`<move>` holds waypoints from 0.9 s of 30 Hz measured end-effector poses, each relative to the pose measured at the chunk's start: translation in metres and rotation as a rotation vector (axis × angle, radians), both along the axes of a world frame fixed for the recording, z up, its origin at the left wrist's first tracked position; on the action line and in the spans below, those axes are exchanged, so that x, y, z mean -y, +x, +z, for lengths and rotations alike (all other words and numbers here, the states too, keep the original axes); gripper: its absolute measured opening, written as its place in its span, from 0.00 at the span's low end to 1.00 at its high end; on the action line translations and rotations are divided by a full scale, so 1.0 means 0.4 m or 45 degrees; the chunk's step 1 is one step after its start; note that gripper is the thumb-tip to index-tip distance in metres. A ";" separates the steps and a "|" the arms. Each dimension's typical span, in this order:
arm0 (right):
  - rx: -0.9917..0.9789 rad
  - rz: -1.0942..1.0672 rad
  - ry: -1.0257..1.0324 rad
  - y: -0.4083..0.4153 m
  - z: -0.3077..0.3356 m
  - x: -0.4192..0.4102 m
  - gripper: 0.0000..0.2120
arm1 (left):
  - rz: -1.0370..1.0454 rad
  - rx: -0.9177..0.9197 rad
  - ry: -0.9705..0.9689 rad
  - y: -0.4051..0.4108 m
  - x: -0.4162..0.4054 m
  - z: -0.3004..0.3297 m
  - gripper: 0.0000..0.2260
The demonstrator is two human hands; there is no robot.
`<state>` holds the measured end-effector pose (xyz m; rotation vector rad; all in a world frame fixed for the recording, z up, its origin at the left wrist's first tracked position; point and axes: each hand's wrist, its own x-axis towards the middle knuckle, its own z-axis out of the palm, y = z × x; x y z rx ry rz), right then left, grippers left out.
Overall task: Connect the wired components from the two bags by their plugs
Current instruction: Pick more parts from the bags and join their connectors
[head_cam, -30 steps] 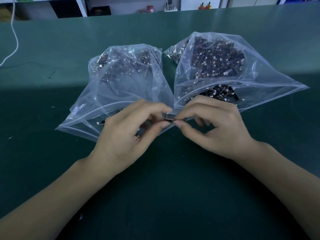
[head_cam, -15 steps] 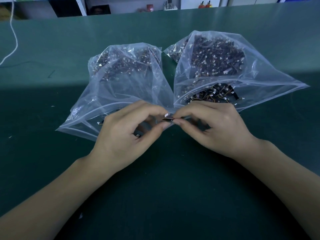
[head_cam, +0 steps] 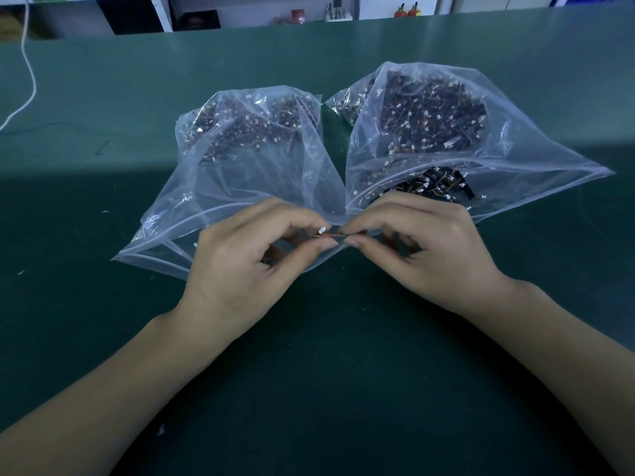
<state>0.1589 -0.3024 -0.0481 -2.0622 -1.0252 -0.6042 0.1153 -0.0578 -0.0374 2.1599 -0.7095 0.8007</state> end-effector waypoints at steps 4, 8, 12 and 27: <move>0.037 -0.003 -0.007 -0.005 0.005 -0.003 0.04 | -0.027 -0.047 0.024 0.005 -0.005 0.002 0.04; 0.053 -0.029 -0.029 -0.005 0.008 -0.008 0.06 | -0.021 -0.038 0.058 0.005 -0.004 0.000 0.03; 0.055 -0.033 -0.009 -0.005 0.010 -0.006 0.06 | -0.026 -0.037 0.047 0.004 -0.003 -0.001 0.04; -0.005 -0.086 -0.037 -0.009 0.013 -0.013 0.05 | -0.016 0.006 0.042 0.001 -0.004 0.004 0.03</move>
